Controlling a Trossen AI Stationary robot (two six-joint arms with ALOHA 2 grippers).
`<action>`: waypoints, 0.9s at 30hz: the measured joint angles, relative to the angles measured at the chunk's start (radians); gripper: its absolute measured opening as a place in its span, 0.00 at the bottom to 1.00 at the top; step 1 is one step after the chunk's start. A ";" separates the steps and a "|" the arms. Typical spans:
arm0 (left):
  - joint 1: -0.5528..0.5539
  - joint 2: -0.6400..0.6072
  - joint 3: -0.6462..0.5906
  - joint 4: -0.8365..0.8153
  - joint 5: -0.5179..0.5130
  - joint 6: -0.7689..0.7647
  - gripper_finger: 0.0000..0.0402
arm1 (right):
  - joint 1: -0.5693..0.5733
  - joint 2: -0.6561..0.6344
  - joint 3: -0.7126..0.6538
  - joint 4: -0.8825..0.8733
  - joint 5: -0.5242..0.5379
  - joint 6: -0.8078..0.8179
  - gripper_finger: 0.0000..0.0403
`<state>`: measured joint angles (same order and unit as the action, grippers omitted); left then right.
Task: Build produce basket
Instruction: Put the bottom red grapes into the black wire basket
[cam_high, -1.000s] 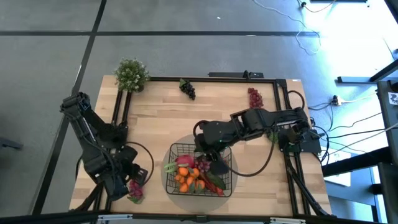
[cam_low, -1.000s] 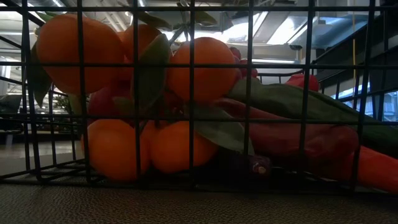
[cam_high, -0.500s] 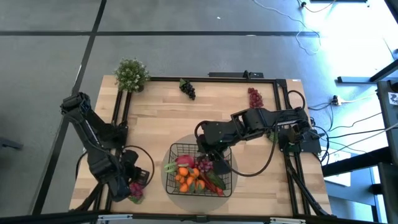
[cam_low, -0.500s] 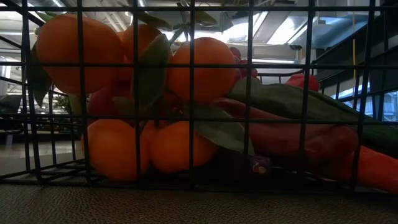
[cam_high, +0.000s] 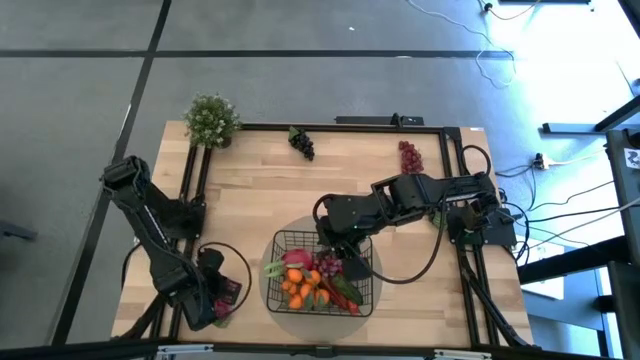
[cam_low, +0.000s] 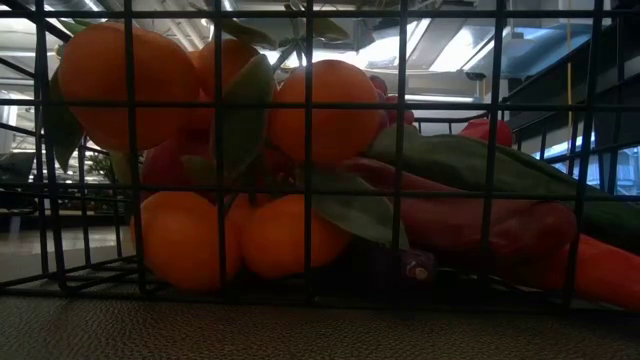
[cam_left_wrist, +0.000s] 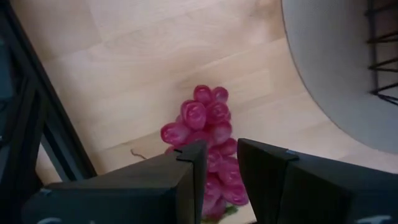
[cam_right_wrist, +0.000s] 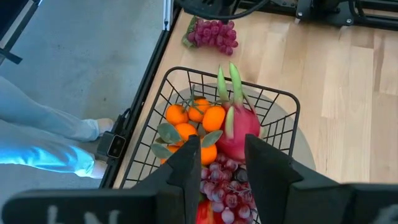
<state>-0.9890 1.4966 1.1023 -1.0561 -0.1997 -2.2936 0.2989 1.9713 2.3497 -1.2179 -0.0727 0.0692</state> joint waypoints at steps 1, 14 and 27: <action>-0.002 0.009 0.000 0.000 0.000 0.005 0.19 | 0.000 0.000 0.000 0.000 0.000 0.000 0.27; -0.002 0.141 0.000 -0.013 0.000 0.052 0.19 | 0.000 0.000 0.000 0.000 0.000 0.000 0.27; -0.002 0.179 0.000 -0.051 0.000 0.047 0.19 | 0.000 0.000 0.000 0.000 0.000 0.005 0.27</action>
<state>-0.9905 1.6760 1.1023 -1.1069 -0.1997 -2.2463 0.2989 1.9713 2.3497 -1.2175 -0.0727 0.0738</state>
